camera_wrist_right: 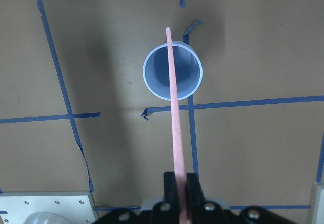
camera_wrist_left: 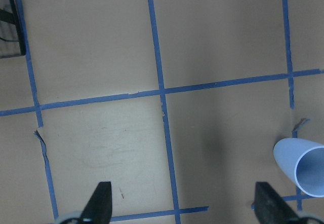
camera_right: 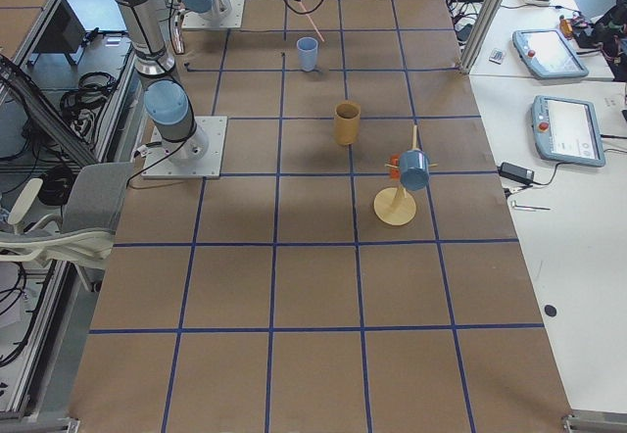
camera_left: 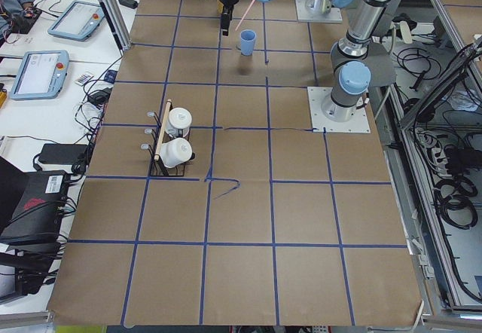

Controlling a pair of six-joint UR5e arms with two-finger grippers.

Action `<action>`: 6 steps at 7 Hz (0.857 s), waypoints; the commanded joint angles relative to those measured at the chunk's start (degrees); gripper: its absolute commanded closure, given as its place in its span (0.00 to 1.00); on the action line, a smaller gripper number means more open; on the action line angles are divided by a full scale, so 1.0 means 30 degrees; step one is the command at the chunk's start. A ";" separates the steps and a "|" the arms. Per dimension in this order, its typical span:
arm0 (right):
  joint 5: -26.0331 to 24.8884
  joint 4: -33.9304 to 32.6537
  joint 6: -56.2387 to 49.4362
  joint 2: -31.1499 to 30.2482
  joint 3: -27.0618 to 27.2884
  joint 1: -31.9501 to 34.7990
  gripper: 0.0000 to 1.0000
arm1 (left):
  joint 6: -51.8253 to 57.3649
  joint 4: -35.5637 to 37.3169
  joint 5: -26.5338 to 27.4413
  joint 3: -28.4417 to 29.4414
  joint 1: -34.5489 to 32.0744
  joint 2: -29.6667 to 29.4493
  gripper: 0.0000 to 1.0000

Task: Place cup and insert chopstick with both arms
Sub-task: 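Move the right gripper over the blue cup and lower the chopstick into it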

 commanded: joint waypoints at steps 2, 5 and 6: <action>0.0007 0.0054 0.0185 0.0441 -0.0043 0.0462 1.00 | 0.0003 -0.0101 0.0018 -0.0014 0.0012 -0.0024 0.00; -0.0167 0.1042 0.0155 0.0236 -0.0540 0.0638 1.00 | -0.0026 -0.0101 0.0018 -0.0131 0.0012 -0.0024 0.00; -0.0401 0.1602 0.0185 0.0264 -0.0803 0.0987 1.00 | -0.0027 -0.0101 0.0018 -0.0131 0.0012 -0.0024 0.00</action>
